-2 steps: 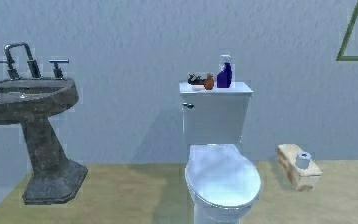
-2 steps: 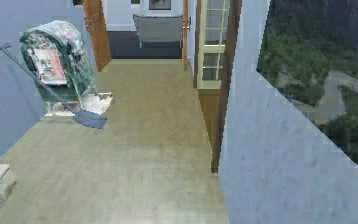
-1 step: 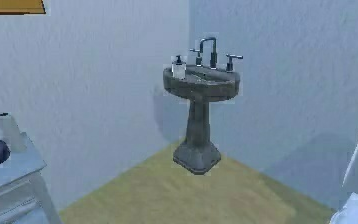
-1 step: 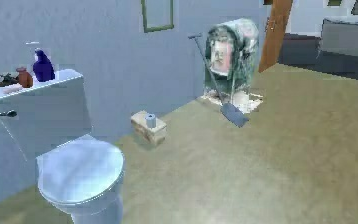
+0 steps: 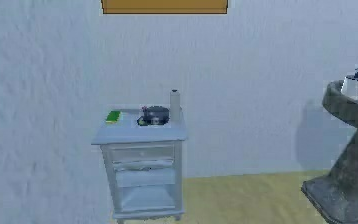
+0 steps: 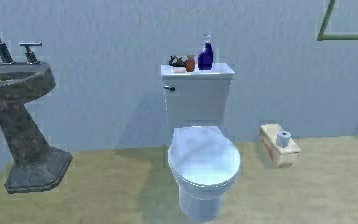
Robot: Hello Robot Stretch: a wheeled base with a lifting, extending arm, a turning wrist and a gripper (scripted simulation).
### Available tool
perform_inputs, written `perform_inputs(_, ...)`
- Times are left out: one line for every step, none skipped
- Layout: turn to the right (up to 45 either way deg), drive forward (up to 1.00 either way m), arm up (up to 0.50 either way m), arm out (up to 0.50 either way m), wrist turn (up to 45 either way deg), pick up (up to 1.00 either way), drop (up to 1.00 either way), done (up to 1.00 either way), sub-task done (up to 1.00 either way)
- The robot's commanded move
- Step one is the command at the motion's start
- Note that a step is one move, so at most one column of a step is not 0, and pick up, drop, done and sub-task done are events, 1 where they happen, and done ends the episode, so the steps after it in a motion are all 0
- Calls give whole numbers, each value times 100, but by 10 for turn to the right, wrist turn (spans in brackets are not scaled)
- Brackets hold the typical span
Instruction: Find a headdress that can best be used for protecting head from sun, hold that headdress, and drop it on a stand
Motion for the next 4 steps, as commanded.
perform_inputs(0, 60, 0, 0, 0, 0, 0, 0, 0)
perform_inputs(-450, 0, 0, 0, 0, 0, 0, 0, 0)
perform_inputs(-450, 0, 0, 0, 0, 0, 0, 0, 0)
perform_inputs(-120, 0, 0, 0, 0, 0, 0, 0, 0)
